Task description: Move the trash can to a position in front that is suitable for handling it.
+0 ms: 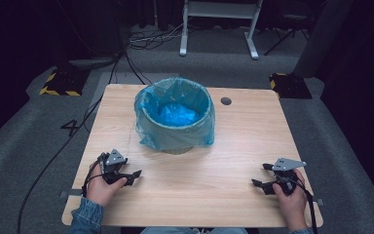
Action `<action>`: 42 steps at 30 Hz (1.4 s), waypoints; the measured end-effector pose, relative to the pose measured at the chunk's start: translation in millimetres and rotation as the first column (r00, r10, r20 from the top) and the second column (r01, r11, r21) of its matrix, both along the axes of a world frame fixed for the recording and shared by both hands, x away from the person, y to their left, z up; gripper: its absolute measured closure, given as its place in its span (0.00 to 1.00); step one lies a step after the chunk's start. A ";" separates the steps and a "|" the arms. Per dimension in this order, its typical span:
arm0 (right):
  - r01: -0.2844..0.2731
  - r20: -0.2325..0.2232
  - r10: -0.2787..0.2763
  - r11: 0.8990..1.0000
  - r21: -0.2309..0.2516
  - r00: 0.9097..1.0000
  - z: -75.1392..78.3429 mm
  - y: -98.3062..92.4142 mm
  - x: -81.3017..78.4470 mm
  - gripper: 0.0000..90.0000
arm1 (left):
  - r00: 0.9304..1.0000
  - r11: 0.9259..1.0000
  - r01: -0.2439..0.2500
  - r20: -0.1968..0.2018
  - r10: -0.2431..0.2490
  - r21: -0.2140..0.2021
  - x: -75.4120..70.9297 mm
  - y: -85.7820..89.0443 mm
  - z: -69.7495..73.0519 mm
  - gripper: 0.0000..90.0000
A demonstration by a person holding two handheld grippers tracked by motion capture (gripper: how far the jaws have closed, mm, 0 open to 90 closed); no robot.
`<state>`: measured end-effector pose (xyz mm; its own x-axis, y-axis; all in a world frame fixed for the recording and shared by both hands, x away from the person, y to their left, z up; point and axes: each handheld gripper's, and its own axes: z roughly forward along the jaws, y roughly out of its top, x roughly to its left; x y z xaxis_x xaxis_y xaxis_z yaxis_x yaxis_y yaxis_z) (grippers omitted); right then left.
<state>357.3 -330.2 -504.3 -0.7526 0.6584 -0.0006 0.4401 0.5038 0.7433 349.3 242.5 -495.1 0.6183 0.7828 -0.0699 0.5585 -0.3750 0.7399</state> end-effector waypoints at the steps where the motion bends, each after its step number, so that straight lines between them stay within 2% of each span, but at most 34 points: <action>1: 0.000 0.000 0.000 1.000 0.000 1.000 0.0 0.0 -0.1 0.19 | 1.000 1.000 -0.002 0.008 0.002 -0.007 -0.4 -0.4 3.0 0.25; 2: 0.000 0.001 0.000 1.000 -0.001 1.000 0.0 0.1 -0.1 0.19 | 1.000 1.000 0.006 0.015 -0.006 -0.015 -1.5 -1.3 8.6 0.25; 5: 0.000 0.001 0.000 1.000 -0.001 1.000 0.0 0.1 -0.1 0.19 | 1.000 0.999 0.021 0.008 -0.021 -0.024 -3.5 -4.1 14.0 0.25; 6: 0.000 0.001 0.000 1.000 -0.001 1.000 0.0 0.1 -0.1 0.19 | 0.999 0.998 0.040 0.014 -0.039 -0.046 -5.6 -7.2 21.9 0.25; 7: 0.000 0.001 0.000 1.000 -0.001 1.000 0.0 0.1 -0.1 0.19 | 0.999 0.998 0.040 0.014 -0.039 -0.046 -5.6 -7.2 21.9 0.26; 10: 0.000 0.001 0.000 1.000 -0.001 1.000 0.1 0.1 -0.2 0.19 | 0.998 0.997 0.057 0.043 -0.055 -0.052 -7.7 -10.4 37.0 0.25; 11: 0.001 0.002 -0.001 1.000 -0.001 1.000 0.1 0.1 -0.3 0.19 | 0.997 0.996 0.059 0.052 -0.056 -0.071 -9.1 -12.5 44.1 0.25; 12: 0.001 0.002 -0.001 1.000 -0.001 1.000 0.1 0.1 -0.3 0.19 | 0.997 0.996 0.059 0.052 -0.056 -0.071 -9.1 -12.5 44.1 0.26; 14: -0.001 0.005 0.001 1.000 -0.003 1.000 0.0 0.2 -0.4 0.20 | 0.997 0.993 0.070 0.041 -0.066 -0.100 -10.9 -16.5 53.6 0.27; 17: -0.001 0.005 0.001 1.000 -0.003 1.000 0.1 0.1 -0.4 0.20 | 0.997 0.991 0.075 0.043 -0.071 -0.107 -10.7 -18.5 59.9 0.28; 19: -0.001 0.004 0.001 1.000 -0.002 1.000 0.0 0.1 -0.4 0.20 | 0.995 0.991 0.077 0.078 -0.069 -0.107 -7.4 -19.3 70.8 0.28; 20: -0.001 0.004 0.001 1.000 -0.002 1.000 0.0 0.1 -0.4 0.20 | 0.995 0.991 0.077 0.078 -0.069 -0.107 -7.4 -19.3 70.8 0.28; 23: -0.001 0.005 0.001 1.000 -0.004 1.000 0.1 0.1 -0.5 0.20 | 0.991 0.991 0.070 0.119 -0.056 -0.118 0.5 -18.6 85.1 0.27; 28: -0.001 0.005 0.001 1.000 -0.004 1.000 0.1 0.1 -0.6 0.20 | 0.988 0.992 0.083 0.137 -0.069 -0.095 9.0 -19.5 96.0 0.27; 36: -0.002 0.005 0.002 1.000 -0.004 1.000 0.0 0.1 -0.6 0.20 | 0.983 0.990 0.098 0.164 -0.081 -0.099 25.2 -18.1 114.2 0.26; 37: -0.001 0.005 0.001 1.000 -0.004 1.000 0.0 0.1 -0.6 0.20 | 0.983 0.993 0.097 0.164 -0.084 -0.072 30.1 -17.7 119.3 0.26; 38: -0.001 0.005 0.001 1.000 -0.004 1.000 0.0 0.1 -0.6 0.20 | 0.983 0.993 0.097 0.164 -0.084 -0.072 30.1 -17.7 119.3 0.25; 40: -0.001 0.005 0.002 1.000 -0.004 1.000 0.1 0.1 -0.6 0.20 | 0.982 0.996 0.086 0.170 -0.082 -0.018 33.8 -18.6 126.9 0.24; 42: -0.001 0.005 0.001 1.000 -0.004 1.000 0.1 0.1 -0.6 0.20 | 0.981 0.995 0.093 0.173 -0.088 -0.020 35.5 -18.9 130.5 0.24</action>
